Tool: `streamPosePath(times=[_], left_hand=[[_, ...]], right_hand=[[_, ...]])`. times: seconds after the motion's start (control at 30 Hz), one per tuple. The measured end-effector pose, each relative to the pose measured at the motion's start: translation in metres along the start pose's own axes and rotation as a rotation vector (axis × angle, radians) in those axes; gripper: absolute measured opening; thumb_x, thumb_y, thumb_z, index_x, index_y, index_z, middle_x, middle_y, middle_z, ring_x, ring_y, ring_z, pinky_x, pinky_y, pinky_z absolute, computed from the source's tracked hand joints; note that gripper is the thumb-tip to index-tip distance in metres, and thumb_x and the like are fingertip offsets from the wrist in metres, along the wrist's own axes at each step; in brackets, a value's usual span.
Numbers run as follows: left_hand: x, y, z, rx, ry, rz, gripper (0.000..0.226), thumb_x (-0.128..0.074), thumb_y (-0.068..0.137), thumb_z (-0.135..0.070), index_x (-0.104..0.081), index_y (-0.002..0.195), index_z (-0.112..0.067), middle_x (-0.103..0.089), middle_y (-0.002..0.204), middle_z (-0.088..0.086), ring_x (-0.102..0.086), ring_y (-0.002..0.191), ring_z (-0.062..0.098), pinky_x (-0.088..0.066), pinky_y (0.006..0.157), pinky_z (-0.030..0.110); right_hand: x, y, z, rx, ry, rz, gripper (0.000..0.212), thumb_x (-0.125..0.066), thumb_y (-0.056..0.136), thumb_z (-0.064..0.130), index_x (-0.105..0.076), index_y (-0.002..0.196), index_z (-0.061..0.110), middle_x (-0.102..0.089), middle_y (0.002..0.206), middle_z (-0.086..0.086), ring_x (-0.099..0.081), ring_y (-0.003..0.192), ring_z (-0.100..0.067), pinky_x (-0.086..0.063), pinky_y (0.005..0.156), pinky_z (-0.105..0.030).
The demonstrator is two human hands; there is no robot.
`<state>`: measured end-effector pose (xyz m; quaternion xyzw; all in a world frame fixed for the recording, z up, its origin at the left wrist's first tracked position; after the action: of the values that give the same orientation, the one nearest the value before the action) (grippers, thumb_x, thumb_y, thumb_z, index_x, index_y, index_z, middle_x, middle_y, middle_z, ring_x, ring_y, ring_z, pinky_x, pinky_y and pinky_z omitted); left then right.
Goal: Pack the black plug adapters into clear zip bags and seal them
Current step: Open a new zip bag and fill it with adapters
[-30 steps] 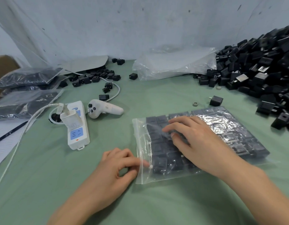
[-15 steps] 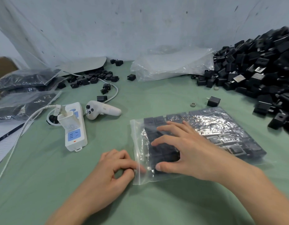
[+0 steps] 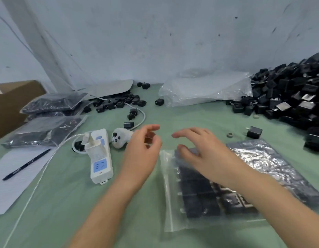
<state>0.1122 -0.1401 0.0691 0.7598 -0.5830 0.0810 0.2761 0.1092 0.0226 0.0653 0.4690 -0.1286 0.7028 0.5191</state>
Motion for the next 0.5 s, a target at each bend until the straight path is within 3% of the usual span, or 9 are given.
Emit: streamPosePath(times=[0.1,0.27,0.37,0.5], left_hand=[[-0.023,0.077,0.011,0.130,0.133,0.018,0.034,-0.052,0.097,-0.024,-0.053,0.131,-0.023,-0.053,0.130,0.006,-0.057,0.105,0.017,-0.046,0.088,0.031],[0.007,0.188,0.062,0.423,0.593,0.065,0.051,-0.047,0.100,-0.028,-0.036,0.145,-0.007,-0.025,0.152,0.023,-0.038,0.134,0.037,-0.037,0.108,0.040],[0.045,0.233,0.096,0.603,0.746,0.054,0.052,-0.045,0.101,-0.029,-0.036,0.142,0.002,-0.032,0.148,0.027,-0.035,0.135,0.038,-0.038,0.110,0.044],[0.060,0.284,0.126,0.587,0.904,0.082,0.049,-0.031,0.108,-0.024,-0.033,0.146,0.006,-0.031,0.156,0.024,-0.032,0.142,0.037,-0.028,0.117,0.040]], right_hand=[[-0.013,0.067,-0.016,-0.103,0.019,-0.035,0.041,-0.047,0.100,0.032,-0.049,0.141,0.029,-0.051,0.142,0.002,-0.042,0.132,-0.021,-0.037,0.109,-0.038],[-0.042,0.172,-0.059,-0.268,0.038,-0.029,0.048,-0.045,0.098,0.027,-0.043,0.146,0.022,-0.045,0.143,-0.011,-0.045,0.126,-0.033,-0.045,0.101,-0.041],[-0.067,0.227,-0.082,-0.295,0.000,0.005,0.050,-0.043,0.100,0.027,-0.038,0.150,0.021,-0.040,0.148,-0.013,-0.043,0.130,-0.034,-0.044,0.102,-0.040],[-0.100,0.288,-0.098,-0.214,-0.079,0.061,0.054,-0.039,0.102,0.030,-0.029,0.155,0.021,-0.035,0.153,-0.014,-0.035,0.138,-0.035,-0.034,0.109,-0.042]])
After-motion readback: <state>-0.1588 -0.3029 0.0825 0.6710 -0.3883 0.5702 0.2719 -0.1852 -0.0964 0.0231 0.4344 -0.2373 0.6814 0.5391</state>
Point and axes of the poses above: each hand's wrist, its own y-axis towards the middle knuckle, its own x-axis out of the back of the hand, z = x × y, the point moved 8 cm from there along y, towards the middle knuckle
